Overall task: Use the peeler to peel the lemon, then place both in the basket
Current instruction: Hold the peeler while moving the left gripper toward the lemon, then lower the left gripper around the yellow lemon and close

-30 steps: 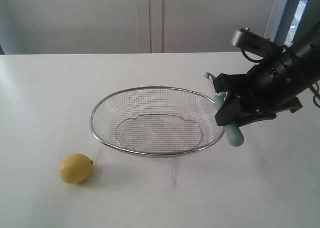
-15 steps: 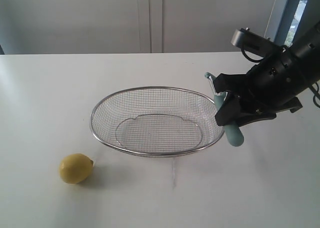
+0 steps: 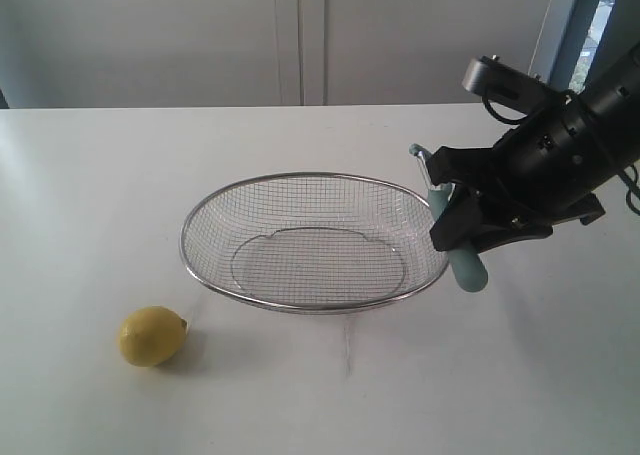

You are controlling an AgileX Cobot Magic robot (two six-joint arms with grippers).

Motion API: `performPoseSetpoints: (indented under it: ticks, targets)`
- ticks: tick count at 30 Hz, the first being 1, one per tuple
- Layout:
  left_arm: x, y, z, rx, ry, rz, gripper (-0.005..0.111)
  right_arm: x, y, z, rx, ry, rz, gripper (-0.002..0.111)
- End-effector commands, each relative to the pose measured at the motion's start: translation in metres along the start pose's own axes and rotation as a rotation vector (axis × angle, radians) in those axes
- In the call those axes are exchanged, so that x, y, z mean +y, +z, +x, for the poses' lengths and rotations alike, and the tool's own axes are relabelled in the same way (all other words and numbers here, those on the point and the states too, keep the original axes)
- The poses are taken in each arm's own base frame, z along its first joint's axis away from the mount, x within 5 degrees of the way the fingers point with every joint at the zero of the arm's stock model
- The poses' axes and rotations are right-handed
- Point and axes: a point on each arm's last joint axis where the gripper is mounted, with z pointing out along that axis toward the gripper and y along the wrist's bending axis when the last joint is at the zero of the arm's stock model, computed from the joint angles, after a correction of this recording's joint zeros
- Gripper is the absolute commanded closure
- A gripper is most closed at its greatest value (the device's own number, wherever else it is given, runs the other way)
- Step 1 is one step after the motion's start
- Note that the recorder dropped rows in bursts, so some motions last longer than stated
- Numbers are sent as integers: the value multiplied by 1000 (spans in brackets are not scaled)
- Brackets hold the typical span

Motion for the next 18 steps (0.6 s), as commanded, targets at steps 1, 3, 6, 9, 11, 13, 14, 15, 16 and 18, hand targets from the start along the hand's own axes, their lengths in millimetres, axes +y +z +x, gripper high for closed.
performPoseSetpoints:
  ticks: [1,3,6,9,11,13,14,15,16,18]
  targets:
    - [-16,-8,-19,41,218,161,107,2,-2,0,-17,-16,-2,108]
    - [-28,-15,-36,17,306,222,107,2,-2,0,-19,-16,-1,108]
    - [-56,-27,-62,-57,439,337,107,2,-2,0,-21,-16,-1,108]
    - [-85,-34,-73,-67,590,494,107,2,-2,0,-21,-16,-1,108]
    - [-93,-34,-74,-51,619,539,107,2,-2,0,-23,-16,0,108]
    - [-99,-33,-76,-41,635,573,107,2,-2,0,-25,-16,0,108]
    - [-101,-33,-77,-45,632,583,107,2,-2,-1,-27,-16,1,108]
    - [-105,-35,-80,-70,582,614,107,2,-2,-1,-27,-16,1,108]
    - [-107,-37,-82,-94,555,638,107,2,-2,-1,-27,-16,1,108]
    - [-108,-38,-83,-116,577,653,107,2,-2,-1,-27,-16,1,108]
